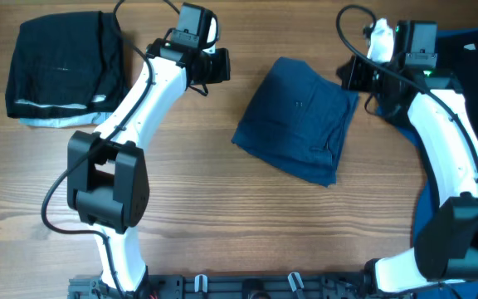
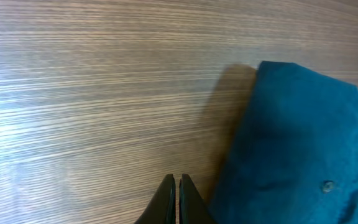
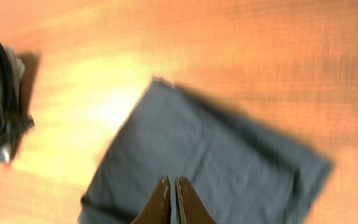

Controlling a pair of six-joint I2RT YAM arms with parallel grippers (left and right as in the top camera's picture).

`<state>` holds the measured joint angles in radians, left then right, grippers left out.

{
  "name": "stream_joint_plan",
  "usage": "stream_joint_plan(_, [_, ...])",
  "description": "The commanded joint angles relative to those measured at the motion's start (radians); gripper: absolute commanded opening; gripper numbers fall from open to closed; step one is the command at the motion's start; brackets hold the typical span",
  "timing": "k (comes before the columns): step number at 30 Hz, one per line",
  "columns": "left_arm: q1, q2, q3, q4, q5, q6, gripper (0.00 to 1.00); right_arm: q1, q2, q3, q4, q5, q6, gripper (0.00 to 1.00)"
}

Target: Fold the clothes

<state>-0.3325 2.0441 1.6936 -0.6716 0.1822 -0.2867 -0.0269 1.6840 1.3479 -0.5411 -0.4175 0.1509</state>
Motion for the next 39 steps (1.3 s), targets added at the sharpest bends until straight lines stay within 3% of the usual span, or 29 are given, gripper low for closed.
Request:
stream_joint_plan(1, [-0.042,0.018,0.014,0.019,0.039,-0.064,0.04,0.007,0.111,-0.012,0.078,-0.002,-0.017,0.04])
stream_joint_plan(4, [-0.098,0.064,0.014,0.192,0.046,-0.109,0.04,0.007,0.298,-0.012,0.113,-0.002,-0.021,0.04])
stream_joint_plan(7, [-0.116,0.093,0.014,0.266,0.046,-0.167,0.05,0.007,0.355,-0.012,0.079,0.0,-0.034,0.04])
stream_joint_plan(12, [-0.137,0.168,0.014,0.35,0.137,-0.198,0.05,0.007,0.374,-0.026,-0.091,0.199,-0.001,0.04])
stream_joint_plan(15, [-0.156,0.232,0.014,0.388,0.136,-0.201,0.07,0.007,0.374,-0.045,-0.085,0.3,0.071,0.04])
stream_joint_plan(20, [-0.166,0.324,0.014,0.409,0.096,-0.199,0.06,0.007,0.383,-0.097,-0.037,0.306,0.116,0.04])
stream_joint_plan(24, [-0.156,0.298,0.015,0.407,-0.014,-0.157,0.04,0.007,0.388,-0.105,-0.032,0.291,0.149,0.04])
stream_joint_plan(32, [-0.116,0.019,0.016,0.35,0.016,-0.14,0.06,0.007,0.367,-0.069,-0.058,0.225,0.148,0.04])
stream_joint_plan(35, [-0.119,-0.042,0.016,0.18,0.019,-0.139,0.04,0.007,0.295,0.018,-0.175,0.165,0.099,0.04])
stream_joint_plan(39, [-0.105,-0.032,0.015,0.002,0.045,-0.139,0.04,0.007,0.182,0.053,-0.188,0.124,0.056,0.04])
